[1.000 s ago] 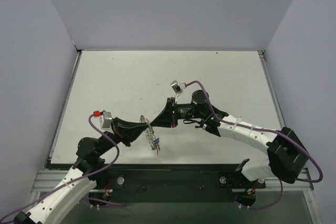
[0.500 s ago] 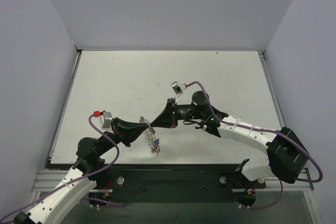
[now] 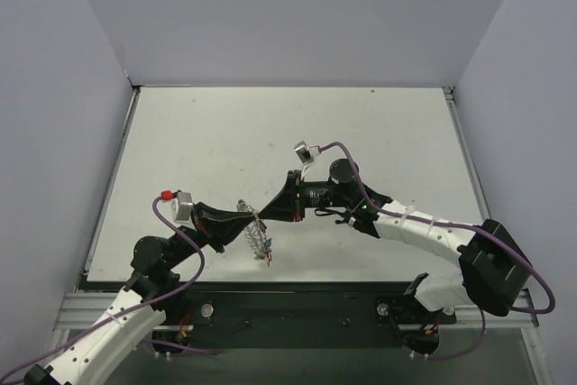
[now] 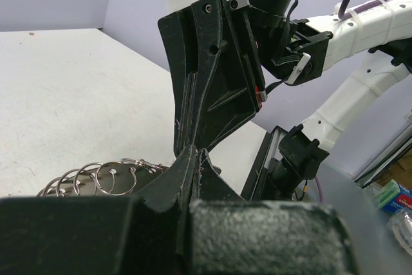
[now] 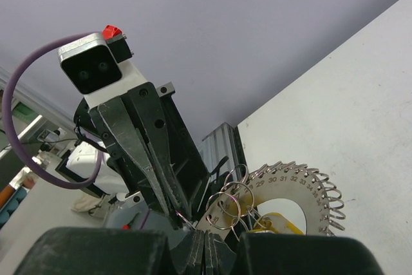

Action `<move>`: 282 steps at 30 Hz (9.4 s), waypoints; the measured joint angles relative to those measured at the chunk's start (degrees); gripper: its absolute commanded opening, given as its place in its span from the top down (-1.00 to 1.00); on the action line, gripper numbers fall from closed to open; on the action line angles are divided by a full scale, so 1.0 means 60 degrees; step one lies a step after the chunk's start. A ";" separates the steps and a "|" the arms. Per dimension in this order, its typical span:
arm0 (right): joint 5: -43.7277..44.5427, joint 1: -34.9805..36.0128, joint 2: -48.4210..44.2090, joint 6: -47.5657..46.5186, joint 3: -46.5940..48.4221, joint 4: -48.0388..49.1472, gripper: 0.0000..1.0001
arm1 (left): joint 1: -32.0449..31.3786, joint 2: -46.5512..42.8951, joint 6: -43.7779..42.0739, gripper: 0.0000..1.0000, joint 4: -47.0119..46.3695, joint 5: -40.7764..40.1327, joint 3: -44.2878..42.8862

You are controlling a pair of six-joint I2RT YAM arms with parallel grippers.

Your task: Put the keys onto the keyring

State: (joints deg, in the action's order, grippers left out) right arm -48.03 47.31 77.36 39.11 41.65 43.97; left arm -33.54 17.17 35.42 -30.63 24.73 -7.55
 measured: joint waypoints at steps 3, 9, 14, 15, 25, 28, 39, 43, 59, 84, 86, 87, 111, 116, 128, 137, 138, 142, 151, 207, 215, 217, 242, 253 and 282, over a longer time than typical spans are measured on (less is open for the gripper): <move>0.0011 0.0025 0.0000 0.0066 -0.0015 0.0084 1.00 | 0.0000 -0.0036 0.0025 1.00 0.0000 -0.0004 0.0000; 0.0018 0.0062 0.0000 0.0328 -0.0160 0.0455 1.00 | 0.0000 -0.0117 0.0066 1.00 0.0000 0.0004 0.0000; 0.0004 0.0069 0.0000 0.0510 -0.0255 0.0707 1.00 | 0.0000 -0.0186 0.0080 1.00 0.0000 0.0022 0.0000; 0.0000 0.0069 0.0000 0.0546 -0.0291 0.0780 1.00 | 0.0000 -0.0197 0.0084 1.00 0.0004 0.0033 0.0000; -0.0095 0.0098 0.0000 0.0878 -0.0455 0.1249 1.00 | -0.0004 -0.0357 0.0208 1.00 0.0004 0.0113 0.0000; -0.0098 0.0117 0.0000 0.0933 -0.0503 0.1337 1.00 | -0.0004 -0.0386 0.0244 1.00 0.0007 0.0146 0.0000; -0.0146 0.0124 0.0011 0.1016 -0.0535 0.1446 1.00 | -0.0004 -0.0481 0.0310 1.00 0.0018 0.0175 0.0000; -0.0175 0.0124 0.0018 0.1045 -0.0535 0.1501 1.00 | -0.0004 -0.0535 0.0310 1.00 0.0018 0.0175 0.0000; -0.0510 0.0135 0.0466 0.1275 -0.0543 0.2040 1.00 | 0.0000 -0.0612 0.0310 1.00 0.0160 0.0171 0.0000; -0.0976 0.0109 0.0758 0.1155 -0.1202 0.1304 1.00 | -0.0018 -0.0852 0.0554 1.00 -0.1257 0.0051 -0.0481; -0.0608 -0.0244 0.0495 0.0667 -0.1242 0.0521 1.00 | -0.0018 -0.0860 0.0484 1.00 -0.1093 0.0022 -0.0481; -0.0364 -0.0350 0.0364 0.0397 -0.1242 0.0066 1.00 | -0.0018 -0.0860 0.0455 1.00 -0.0954 0.0011 -0.0481; 0.2262 -0.1315 -0.0743 -0.4003 0.0215 -0.4958 -0.57 | -0.0018 0.1333 -0.1523 1.00 0.4040 0.0022 -0.2058; 0.0481 -0.1315 -0.1727 -0.4025 0.0503 -0.4397 -0.33 | -0.0018 0.2033 -0.1701 1.00 0.4240 0.1231 -0.3173; -0.1774 -0.0776 -0.2237 -0.3534 0.1020 -0.3774 -0.26 | -0.0018 0.2677 -0.1147 1.00 0.2983 0.3818 -0.3406; -0.2222 -0.0044 -0.2073 -0.3614 0.1275 -0.4007 -0.11 | -0.0018 0.2641 -0.0488 1.00 0.1596 0.4135 -0.3333; -0.2226 0.0011 -0.2040 -0.3632 0.1286 -0.4029 -0.09 | -0.0018 0.2641 -0.0459 1.00 0.1555 0.4142 -0.3319; -0.2200 0.0102 -0.1974 -0.3676 0.1311 -0.4156 0.00 | -0.0018 0.2619 -0.0397 1.00 0.1428 0.4113 -0.3253; -0.1479 0.0240 -0.2069 -0.3730 0.1308 -0.4371 0.05 | -0.0018 0.2455 -0.0437 1.00 0.1355 0.3730 -0.3184; -0.0390 0.0463 -0.2320 -0.3016 0.0940 -0.4003 0.30 | -0.0018 0.2262 -0.0594 1.00 0.1676 0.3177 -0.2929; -0.0204 0.0506 -0.2375 -0.3053 0.0940 -0.4014 0.17 | -0.0018 0.2277 -0.0594 1.00 0.1683 0.3155 -0.2889; -0.0022 0.0506 -0.2433 -0.3118 0.0940 -0.4040 0.17 | -0.0018 0.2277 -0.0594 1.00 0.1683 0.3158 -0.2885; 0.0004 0.0758 -0.2098 -0.3191 0.1060 -0.4353 1.00 | -0.0018 0.2204 -0.0590 1.00 0.1679 0.2936 -0.2871; 0.0233 0.0758 -0.2131 -0.3078 0.1060 -0.4371 1.00 | -0.0018 0.1821 -0.0765 0.49 0.2146 0.2466 -0.2779; 0.0455 0.0758 -0.2827 -0.4266 0.1563 -0.5672 1.00 | -0.0026 0.3187 -0.0550 -0.05 0.1872 0.4284 -0.3876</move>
State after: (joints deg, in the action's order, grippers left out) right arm -45.30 51.86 60.40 13.52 51.03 9.93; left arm -33.69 36.29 32.12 -19.40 50.43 -30.81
